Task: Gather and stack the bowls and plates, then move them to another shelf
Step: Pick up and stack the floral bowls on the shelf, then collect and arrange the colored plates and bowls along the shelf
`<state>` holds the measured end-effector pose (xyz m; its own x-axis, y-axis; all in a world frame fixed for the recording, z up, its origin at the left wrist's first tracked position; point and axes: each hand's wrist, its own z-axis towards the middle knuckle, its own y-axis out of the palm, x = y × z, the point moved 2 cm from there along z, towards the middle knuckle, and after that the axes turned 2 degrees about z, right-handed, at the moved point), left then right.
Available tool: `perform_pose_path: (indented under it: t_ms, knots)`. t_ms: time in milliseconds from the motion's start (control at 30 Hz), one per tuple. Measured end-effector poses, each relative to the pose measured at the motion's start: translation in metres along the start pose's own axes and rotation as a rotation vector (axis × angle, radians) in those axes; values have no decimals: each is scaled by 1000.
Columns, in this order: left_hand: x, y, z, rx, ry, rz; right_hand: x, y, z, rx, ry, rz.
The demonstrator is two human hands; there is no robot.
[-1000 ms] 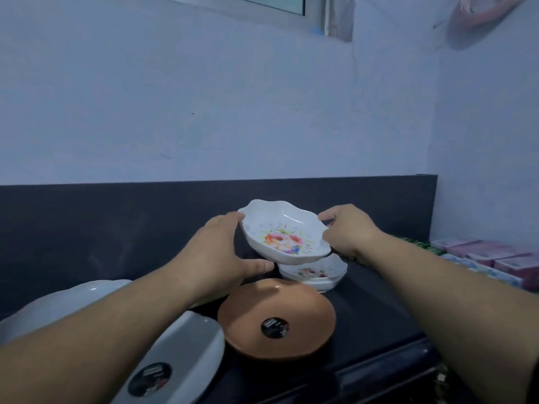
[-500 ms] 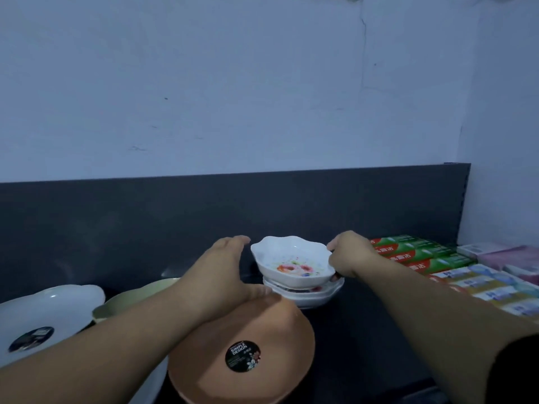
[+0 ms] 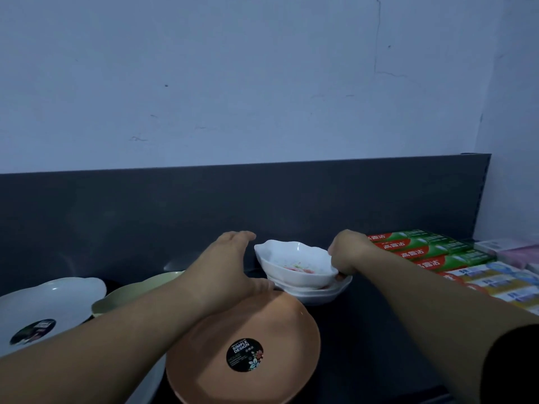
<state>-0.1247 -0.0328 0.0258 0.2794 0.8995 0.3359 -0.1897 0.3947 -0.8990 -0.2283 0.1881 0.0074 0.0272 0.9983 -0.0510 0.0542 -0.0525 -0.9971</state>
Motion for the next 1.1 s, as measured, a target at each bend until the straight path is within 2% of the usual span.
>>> perform_pose_path:
  t_ms: [233, 400, 567, 767, 1100]
  knots:
    - [6, 4, 1, -4, 26, -6, 4, 1, 5, -16, 18, -191]
    - [7, 4, 2, -4, 25, -19, 5, 1, 5, -26, 31, -192]
    - [7, 3, 0, 2, 21, -14, 6, 3, 2, 16, 55, -91]
    - [4, -2, -5, 13, 14, 0, -1, -5, -14, 127, 86, 163]
    - [-24, -27, -30, 49, -15, 1, -65, -25, -76, 282, -68, 412]
